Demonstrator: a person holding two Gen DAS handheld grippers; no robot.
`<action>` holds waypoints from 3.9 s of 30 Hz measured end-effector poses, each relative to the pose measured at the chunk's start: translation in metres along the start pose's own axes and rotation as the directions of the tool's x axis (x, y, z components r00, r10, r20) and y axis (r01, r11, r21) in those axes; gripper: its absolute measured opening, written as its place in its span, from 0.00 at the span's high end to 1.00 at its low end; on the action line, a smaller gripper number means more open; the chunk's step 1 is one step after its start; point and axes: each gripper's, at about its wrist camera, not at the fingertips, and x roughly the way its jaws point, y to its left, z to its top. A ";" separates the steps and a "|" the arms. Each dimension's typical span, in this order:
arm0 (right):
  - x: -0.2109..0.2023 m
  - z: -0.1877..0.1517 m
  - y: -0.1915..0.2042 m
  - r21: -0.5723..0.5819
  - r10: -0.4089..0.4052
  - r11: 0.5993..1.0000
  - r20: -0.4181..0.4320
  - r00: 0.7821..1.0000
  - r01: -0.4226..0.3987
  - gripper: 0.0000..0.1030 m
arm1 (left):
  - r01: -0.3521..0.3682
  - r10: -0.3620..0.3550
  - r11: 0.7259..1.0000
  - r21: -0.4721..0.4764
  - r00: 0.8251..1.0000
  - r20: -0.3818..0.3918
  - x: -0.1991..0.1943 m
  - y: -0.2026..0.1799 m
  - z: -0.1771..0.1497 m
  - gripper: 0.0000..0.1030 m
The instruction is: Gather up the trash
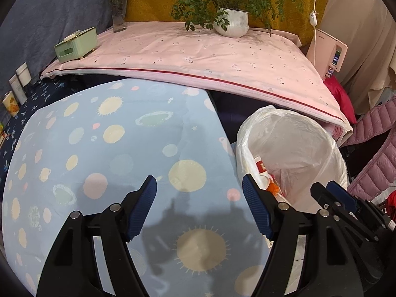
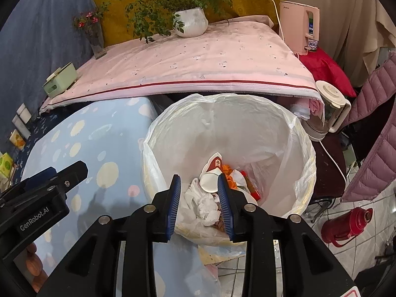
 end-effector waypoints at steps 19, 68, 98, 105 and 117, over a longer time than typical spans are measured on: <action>-0.013 -0.036 0.006 -0.064 -0.075 0.995 -0.012 0.997 0.074 0.59 | -0.085 0.085 0.996 0.025 0.996 -0.024 -0.001 0.014 -0.043 0.22; -0.017 -0.061 -0.004 -0.103 -0.155 0.983 0.007 0.988 0.154 0.12 | -0.125 0.128 0.991 0.049 0.990 -0.053 0.012 0.000 -0.073 0.11; -0.016 -0.065 -0.008 -0.100 -0.168 0.981 0.005 0.986 0.167 0.12 | -0.147 0.149 0.988 0.047 0.988 -0.048 0.007 -0.008 -0.077 0.11; -0.016 -0.067 -0.011 -0.092 -0.171 0.981 0.006 0.985 0.171 0.12 | -0.148 0.150 0.988 0.042 0.988 -0.044 0.006 -0.008 -0.077 0.11; -0.016 -0.067 -0.012 -0.089 -0.171 0.981 0.004 0.985 0.171 0.12 | -0.147 0.149 0.988 0.051 0.988 -0.043 0.005 -0.011 -0.078 0.11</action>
